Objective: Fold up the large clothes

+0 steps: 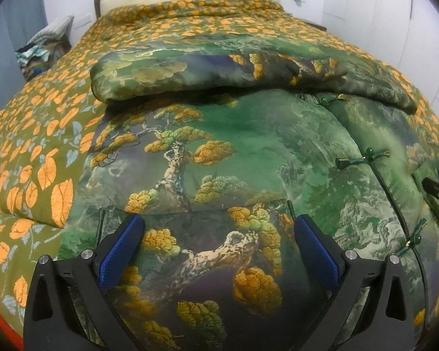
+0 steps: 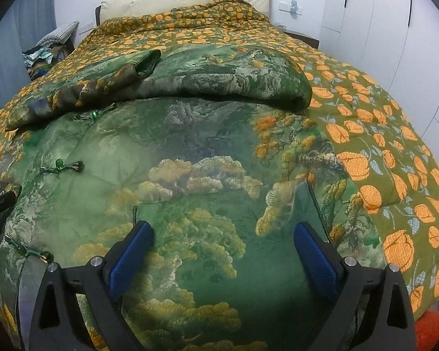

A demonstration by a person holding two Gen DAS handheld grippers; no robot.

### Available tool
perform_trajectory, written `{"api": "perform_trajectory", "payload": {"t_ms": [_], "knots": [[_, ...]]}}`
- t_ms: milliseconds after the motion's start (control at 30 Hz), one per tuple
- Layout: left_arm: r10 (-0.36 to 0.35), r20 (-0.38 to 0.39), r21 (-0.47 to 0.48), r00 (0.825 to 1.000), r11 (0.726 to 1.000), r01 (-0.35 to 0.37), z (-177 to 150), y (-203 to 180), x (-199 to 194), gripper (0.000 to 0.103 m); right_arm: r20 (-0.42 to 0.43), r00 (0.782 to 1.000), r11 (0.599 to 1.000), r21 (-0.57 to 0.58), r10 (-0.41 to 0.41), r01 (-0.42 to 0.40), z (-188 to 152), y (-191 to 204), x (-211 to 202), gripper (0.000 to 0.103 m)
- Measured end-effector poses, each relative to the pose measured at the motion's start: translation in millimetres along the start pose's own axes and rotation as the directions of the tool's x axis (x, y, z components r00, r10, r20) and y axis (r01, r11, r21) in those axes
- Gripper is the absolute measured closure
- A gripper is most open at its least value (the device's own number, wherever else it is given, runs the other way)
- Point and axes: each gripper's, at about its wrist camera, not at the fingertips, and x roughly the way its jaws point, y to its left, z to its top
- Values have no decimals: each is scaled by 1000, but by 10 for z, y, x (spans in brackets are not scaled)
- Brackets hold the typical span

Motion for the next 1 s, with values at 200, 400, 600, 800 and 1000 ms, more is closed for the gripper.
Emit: {"api": "perform_trajectory", "payload": {"t_ms": [200,400,600,800,1000], "knots": [[2,-3,-2,1000,1000,-2,-5,-15,-10,0,1,1000,1000,-10,-12,12,-4,28,3,5],[3,-7,-8,1000,1000,-3,-16,-15,-29,0,1,1000,1000,-12,-15,15,-8,29,1,5],[3,-8,-12,1000,1000,-3,-26,1,-39,0,1,1000,1000,-13,-16,16,-14,30,-3,4],[6,-7,-10,1000,1000,-6,-31,5,-42,0,0,1000,1000,-15,-20,20,-20,32,0,4],[6,-7,-10,1000,1000,-6,-31,4,-41,0,-1,1000,1000,-16,-23,23,-24,29,4,4]]}}
